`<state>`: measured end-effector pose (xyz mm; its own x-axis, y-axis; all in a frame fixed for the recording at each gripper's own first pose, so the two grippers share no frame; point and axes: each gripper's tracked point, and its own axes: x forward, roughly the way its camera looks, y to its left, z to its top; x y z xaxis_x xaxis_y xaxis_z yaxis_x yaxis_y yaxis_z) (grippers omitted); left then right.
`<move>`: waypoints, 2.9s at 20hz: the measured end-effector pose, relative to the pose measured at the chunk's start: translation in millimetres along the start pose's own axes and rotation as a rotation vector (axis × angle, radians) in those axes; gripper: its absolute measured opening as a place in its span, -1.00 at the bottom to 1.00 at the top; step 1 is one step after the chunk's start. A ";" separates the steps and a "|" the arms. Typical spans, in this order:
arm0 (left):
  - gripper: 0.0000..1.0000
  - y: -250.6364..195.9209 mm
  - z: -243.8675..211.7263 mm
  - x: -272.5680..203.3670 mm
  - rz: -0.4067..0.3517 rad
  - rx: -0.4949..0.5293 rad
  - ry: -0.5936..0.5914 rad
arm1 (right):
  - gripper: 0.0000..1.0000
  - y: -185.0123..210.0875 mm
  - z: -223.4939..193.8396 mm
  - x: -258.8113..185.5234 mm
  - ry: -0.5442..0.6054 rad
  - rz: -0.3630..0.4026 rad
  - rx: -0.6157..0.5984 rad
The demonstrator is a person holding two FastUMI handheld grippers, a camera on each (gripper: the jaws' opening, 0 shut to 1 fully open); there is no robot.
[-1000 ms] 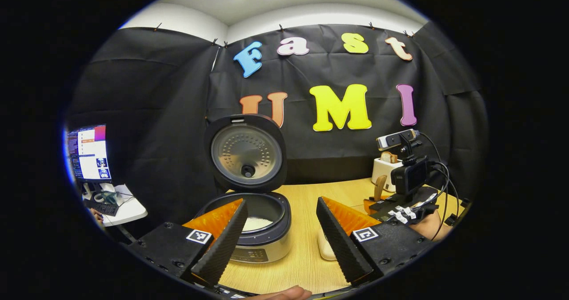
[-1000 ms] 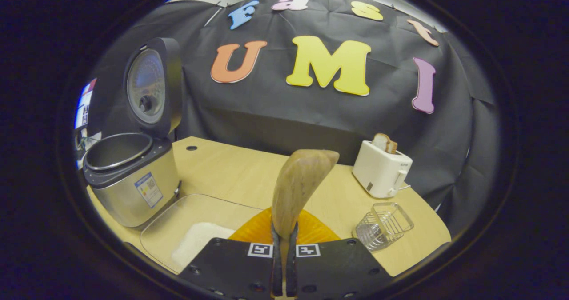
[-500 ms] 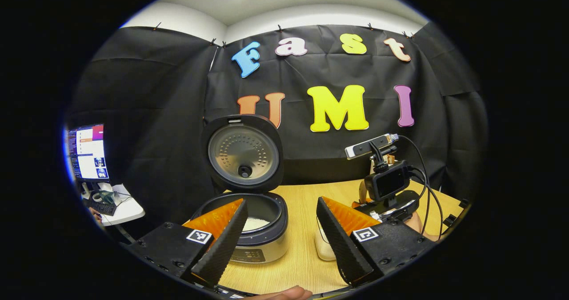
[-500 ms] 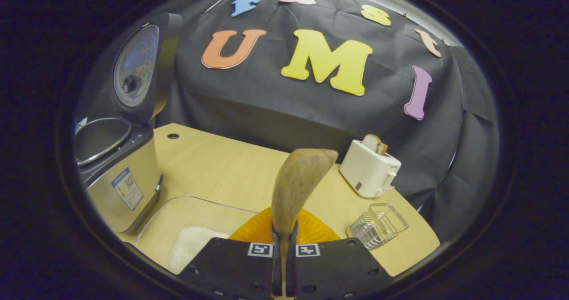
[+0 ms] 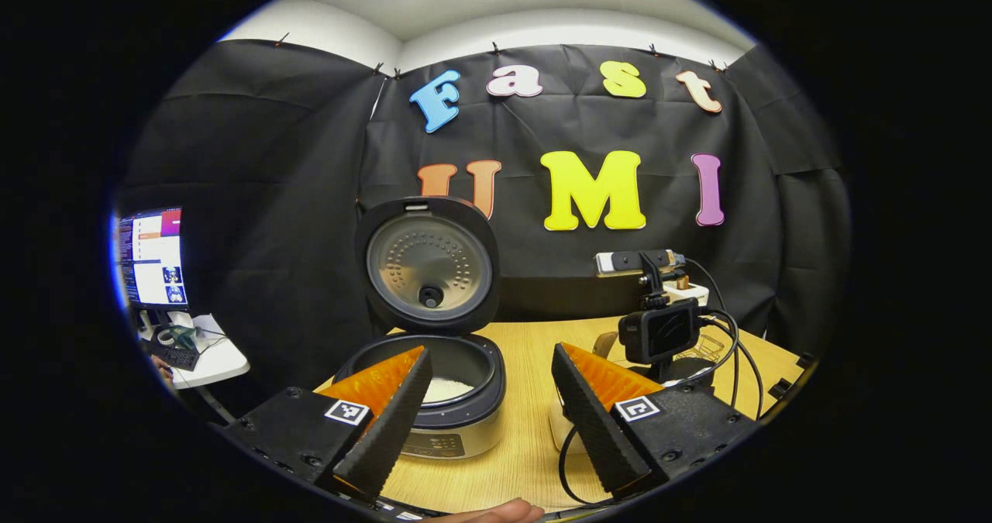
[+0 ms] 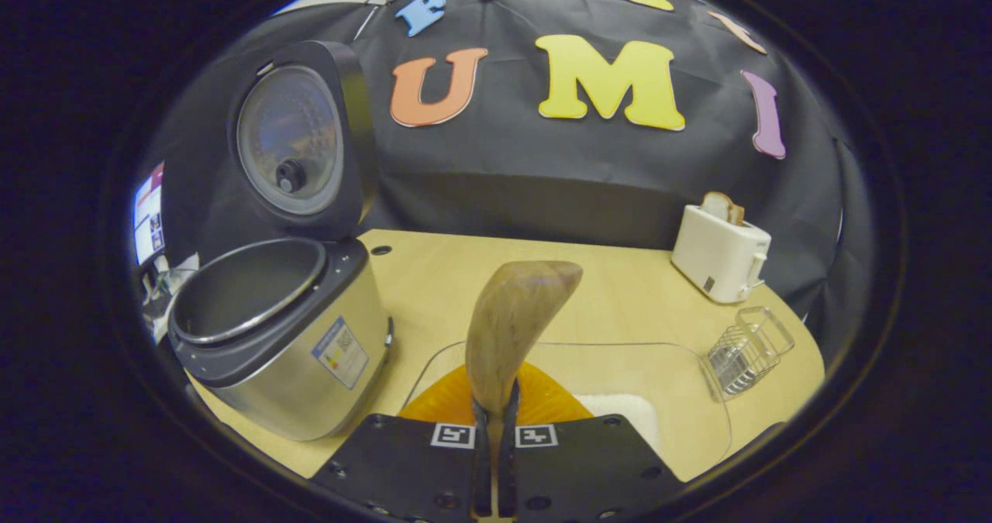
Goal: Close the left gripper, press the button to open the rice cooker; take a wooden spoon from the chopstick holder with the right hand, scoop a spoonful of rice and pour it into the rice cooker, then put the wooden spoon back into the chopstick holder.
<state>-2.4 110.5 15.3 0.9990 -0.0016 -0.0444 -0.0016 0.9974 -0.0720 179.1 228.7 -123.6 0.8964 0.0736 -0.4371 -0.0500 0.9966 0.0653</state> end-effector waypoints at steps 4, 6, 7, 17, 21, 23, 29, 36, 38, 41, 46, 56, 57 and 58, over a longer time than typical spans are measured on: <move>0.97 -0.9 -1.3 1.4 -0.004 -0.005 0.007 | -0.92 1.2 -2.7 -9.3 0.041 0.088 0.202; 0.98 -1.4 -2.8 1.8 -0.004 0.000 0.010 | -0.92 -4.4 -3.6 -11.4 0.058 0.124 0.302; 0.98 -2.5 -2.4 2.2 -0.005 0.002 0.010 | -0.92 -6.4 -5.9 -10.5 0.072 0.145 0.357; 0.99 -13.4 -6.4 5.0 -0.018 0.022 0.021 | -0.92 -34.0 16.8 -20.3 0.037 0.310 0.740; 0.99 -13.2 -6.5 6.5 -0.017 0.021 0.021 | -0.95 -64.5 27.0 -27.8 -0.020 0.290 0.844; 0.97 -12.6 -7.4 7.0 -0.014 0.022 0.024 | -0.92 -87.7 31.8 -33.3 -0.071 0.272 0.904; 0.97 -11.5 -9.5 8.7 -0.004 0.025 0.030 | -0.92 -129.8 36.0 -47.4 -0.090 0.331 1.143; 0.97 -9.7 -11.8 9.7 0.006 0.034 0.036 | -0.93 -141.9 17.7 -47.6 0.019 0.431 1.419; 0.97 -8.4 -12.0 9.6 0.010 0.035 0.038 | -0.93 -142.4 17.9 -50.9 0.017 0.443 1.451; 0.97 -5.0 -10.7 8.3 0.015 0.030 0.035 | -0.93 -138.9 29.2 -61.0 0.001 0.484 1.486; 0.99 -6.5 -5.3 4.6 0.004 0.035 0.014 | -0.92 -116.0 58.8 -81.8 -0.042 0.504 1.403; 0.98 47.3 6.4 -20.3 0.031 -0.045 -0.015 | -0.92 -2.0 118.4 -103.4 -0.055 0.581 1.185; 0.98 54.5 7.6 -22.6 0.039 -0.045 -0.018 | -0.92 13.2 120.6 -101.3 -0.049 0.588 1.157; 0.98 61.3 5.9 -25.5 0.046 -0.046 -0.017 | -0.92 25.2 120.8 -99.3 -0.043 0.589 1.136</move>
<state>-27.7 172.1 17.9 0.9985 0.0453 -0.0315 -0.0487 0.9921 -0.1156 142.0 242.1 29.8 0.8816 0.4690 -0.0529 -0.0594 0.2214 0.9734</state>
